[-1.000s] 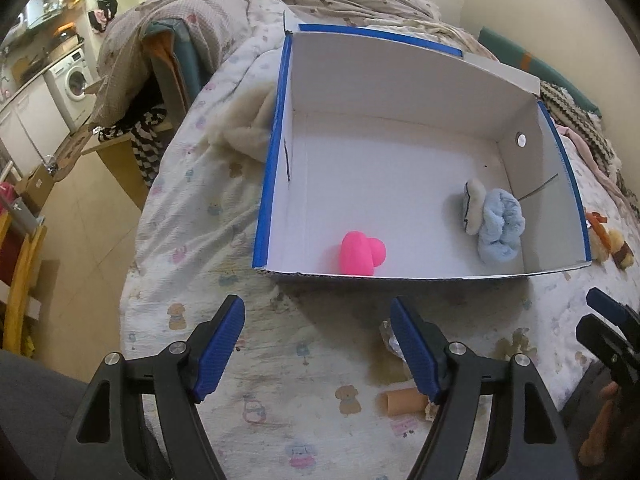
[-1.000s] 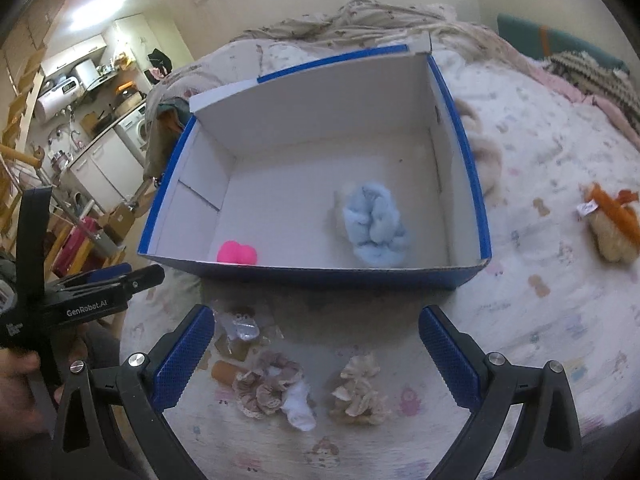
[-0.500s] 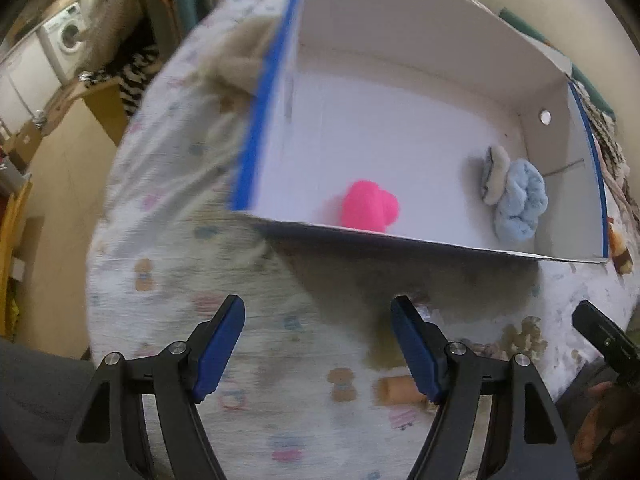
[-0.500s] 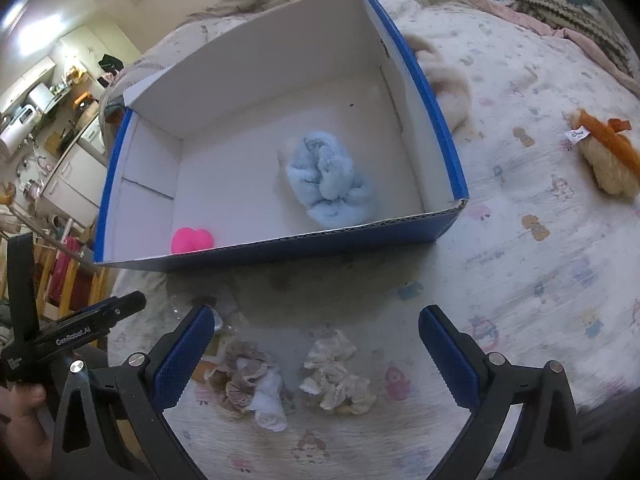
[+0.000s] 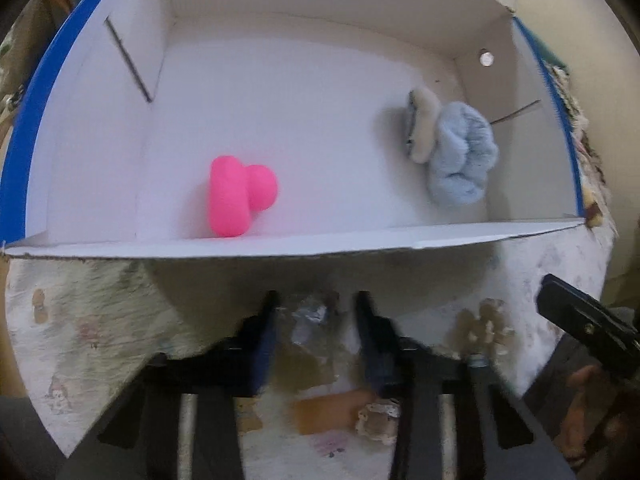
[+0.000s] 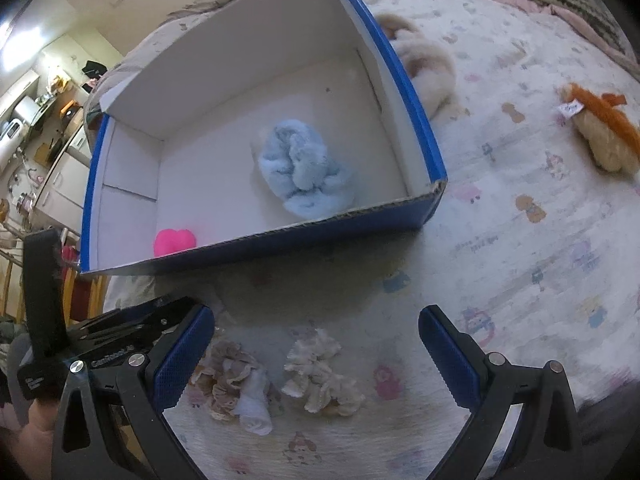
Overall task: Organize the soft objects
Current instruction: 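Withdraw both tools from the box toward the remaining items, then grasp the beige scrunchie with the right tool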
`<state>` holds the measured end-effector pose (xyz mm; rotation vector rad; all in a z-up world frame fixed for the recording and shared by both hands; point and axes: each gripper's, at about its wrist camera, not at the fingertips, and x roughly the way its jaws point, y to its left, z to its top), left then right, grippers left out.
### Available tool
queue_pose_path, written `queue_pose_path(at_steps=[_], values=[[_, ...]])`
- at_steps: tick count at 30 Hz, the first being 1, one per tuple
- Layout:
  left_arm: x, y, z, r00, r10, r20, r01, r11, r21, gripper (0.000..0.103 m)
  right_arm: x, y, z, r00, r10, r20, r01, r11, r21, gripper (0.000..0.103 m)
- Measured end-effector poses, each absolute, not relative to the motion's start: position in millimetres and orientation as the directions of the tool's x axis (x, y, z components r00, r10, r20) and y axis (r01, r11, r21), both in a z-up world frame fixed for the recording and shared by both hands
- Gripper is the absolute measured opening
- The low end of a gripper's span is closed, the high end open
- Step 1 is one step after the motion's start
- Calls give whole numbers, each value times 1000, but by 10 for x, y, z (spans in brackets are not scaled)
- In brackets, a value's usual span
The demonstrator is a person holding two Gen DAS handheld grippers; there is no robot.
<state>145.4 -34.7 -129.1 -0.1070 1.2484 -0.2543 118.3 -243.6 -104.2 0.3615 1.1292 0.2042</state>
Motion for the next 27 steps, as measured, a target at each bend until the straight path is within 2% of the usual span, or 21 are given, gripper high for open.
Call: queue_pose_path(at_steps=[4,8,14,20,24,25,26,27], values=[[1421,-303,-1219,308,-271,-912,136,961,-240,8,1194,-2419,-1085,395,345,-852,27,922,386,103],[1323,-211,-945,348,-307,-886,146,951,-273,6,1176,-2433,-1077,397,349,-849,33,919,393,103],[1078,-76,-601,419,-227,-879,148,972,-181,6,1176,-2469,-1120,372,394,-841,42,898,439,103],[975,182,-665,429,-128,-894,65,992,-111,6,1167,-2474,-1246,296,487,-822,70,847,527,103],[1012,236,-742,431,-103,-897,12,994,-108,6,1164,-2422,-1393,221,493,-841,74,852,519,79],[1022,204,-765,432,-89,-897,10,996,-94,6,1166,-2383,-1437,196,484,-853,68,861,504,68],[1029,189,-779,431,-85,-898,11,996,-89,6,1167,-2343,-1470,178,473,-863,59,870,489,61],[1022,170,-790,430,-88,-898,15,996,-91,6,1172,-2309,-1495,162,462,-872,49,879,475,49]])
